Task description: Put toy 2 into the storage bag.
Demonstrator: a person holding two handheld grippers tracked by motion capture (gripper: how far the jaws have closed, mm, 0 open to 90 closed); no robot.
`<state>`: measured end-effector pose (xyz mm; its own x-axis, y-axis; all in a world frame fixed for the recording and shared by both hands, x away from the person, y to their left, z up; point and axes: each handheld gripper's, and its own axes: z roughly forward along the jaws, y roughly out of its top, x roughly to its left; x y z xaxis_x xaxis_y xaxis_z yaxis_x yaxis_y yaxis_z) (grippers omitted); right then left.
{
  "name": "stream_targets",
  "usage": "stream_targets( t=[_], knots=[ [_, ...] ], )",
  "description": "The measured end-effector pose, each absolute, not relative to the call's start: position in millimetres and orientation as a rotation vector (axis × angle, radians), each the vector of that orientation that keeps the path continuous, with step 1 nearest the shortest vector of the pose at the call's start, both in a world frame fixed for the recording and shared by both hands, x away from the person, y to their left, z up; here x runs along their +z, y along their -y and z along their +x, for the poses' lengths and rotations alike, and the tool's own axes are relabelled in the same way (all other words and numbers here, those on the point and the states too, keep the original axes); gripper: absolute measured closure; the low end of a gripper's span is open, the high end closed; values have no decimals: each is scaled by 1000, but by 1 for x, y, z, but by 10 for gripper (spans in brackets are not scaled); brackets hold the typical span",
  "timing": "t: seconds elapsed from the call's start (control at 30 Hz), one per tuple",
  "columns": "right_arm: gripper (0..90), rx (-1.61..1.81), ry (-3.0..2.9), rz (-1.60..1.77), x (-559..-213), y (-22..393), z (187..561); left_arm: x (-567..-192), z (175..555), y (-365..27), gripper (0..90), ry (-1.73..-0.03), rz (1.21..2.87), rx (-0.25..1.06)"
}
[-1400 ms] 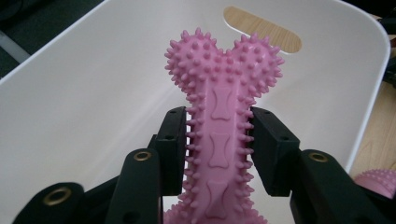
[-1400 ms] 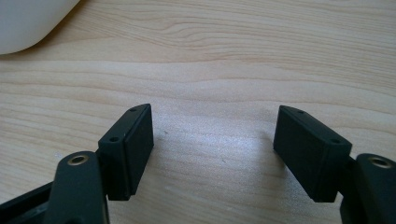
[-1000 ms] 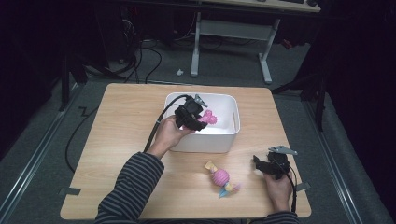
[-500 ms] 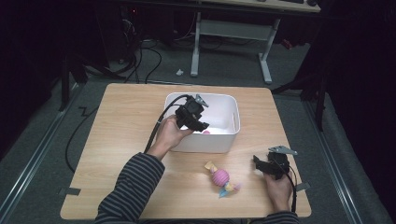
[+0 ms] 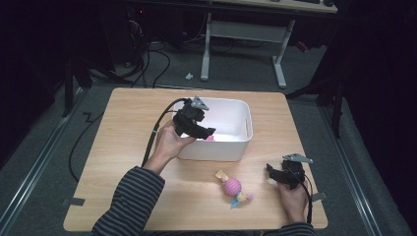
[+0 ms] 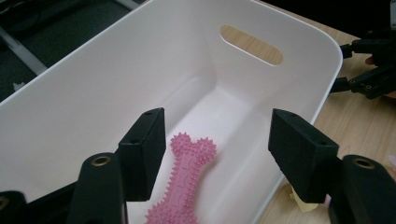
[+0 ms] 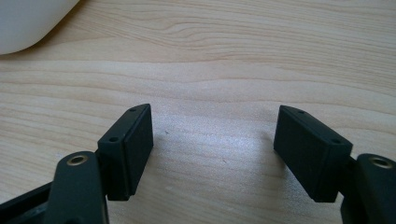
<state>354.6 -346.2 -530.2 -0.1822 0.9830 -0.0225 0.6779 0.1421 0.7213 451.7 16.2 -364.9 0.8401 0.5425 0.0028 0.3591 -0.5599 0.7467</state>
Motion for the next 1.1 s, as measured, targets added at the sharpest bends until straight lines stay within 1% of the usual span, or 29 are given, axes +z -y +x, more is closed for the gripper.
stream_targets(
  t=[0.27, 0.4, 0.5, 0.6, 0.67, 0.8, 1.1],
  knots=[
    [286, 800, -1925, 1585, -530, 346, 355, -363, 445, -46, 358, -707, 2169, 286],
    [286, 801, -1926, 1585, -530, 346, 355, -363, 442, -60, 358, -725, 2142, 304],
    [286, 801, -1925, 1585, -530, 346, 355, -362, 440, -69, 365, -745, 2122, 287],
    [286, 800, -1925, 1585, -530, 346, 355, -361, 437, -76, 353, -766, 2137, 302],
    [287, 801, -1925, 1585, -530, 346, 355, -360, 432, -80, 327, -775, 2148, 330],
    [287, 802, -1926, 1582, -530, 346, 355, -359, 424, -90, 328, -771, 2126, 360],
    [287, 802, -1926, 1582, -530, 346, 355, -359, 413, -118, 330, -802, 2058, 377]
  ],
)
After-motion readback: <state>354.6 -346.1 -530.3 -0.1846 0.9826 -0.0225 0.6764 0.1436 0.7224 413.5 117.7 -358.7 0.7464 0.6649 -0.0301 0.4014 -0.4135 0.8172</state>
